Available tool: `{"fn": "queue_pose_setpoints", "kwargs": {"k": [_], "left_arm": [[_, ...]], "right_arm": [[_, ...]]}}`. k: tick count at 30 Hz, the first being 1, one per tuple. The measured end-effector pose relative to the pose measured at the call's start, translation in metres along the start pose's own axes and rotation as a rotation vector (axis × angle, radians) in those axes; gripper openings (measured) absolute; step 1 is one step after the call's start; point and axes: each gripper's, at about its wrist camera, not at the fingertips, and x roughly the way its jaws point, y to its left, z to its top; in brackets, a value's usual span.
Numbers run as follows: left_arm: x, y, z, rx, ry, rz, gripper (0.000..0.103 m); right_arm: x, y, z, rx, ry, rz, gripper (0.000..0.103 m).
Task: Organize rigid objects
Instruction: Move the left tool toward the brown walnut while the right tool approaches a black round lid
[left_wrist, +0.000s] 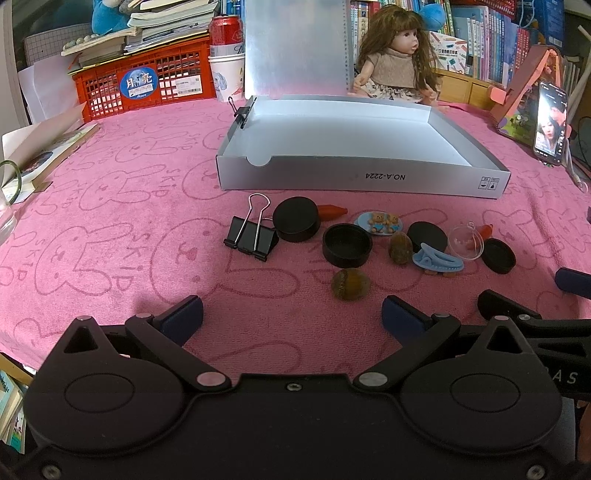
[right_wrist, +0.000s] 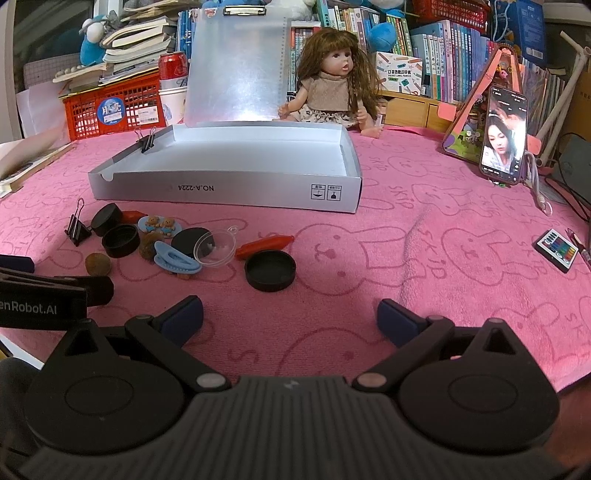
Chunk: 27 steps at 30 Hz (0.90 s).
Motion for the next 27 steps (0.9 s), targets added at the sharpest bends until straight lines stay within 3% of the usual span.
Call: {"fn": "queue_pose_setpoints", "kwargs": {"k": [13,19,27], "left_arm": [[-0.001,0.001,0.001,0.010,0.003,-0.015,0.100],[-0.007,0.005,0.002,0.009,-0.031,-0.048,0.088],[-0.019,0.007,0.004,0.012,-0.107,-0.108,0.057]], "right_arm": [[-0.002,0.000,0.000,0.002,-0.021,0.019,0.100],[-0.002,0.000,0.002,0.017,-0.036,0.028,0.094],[0.001,-0.005,0.008,0.041,-0.050,0.026,0.085]]}}
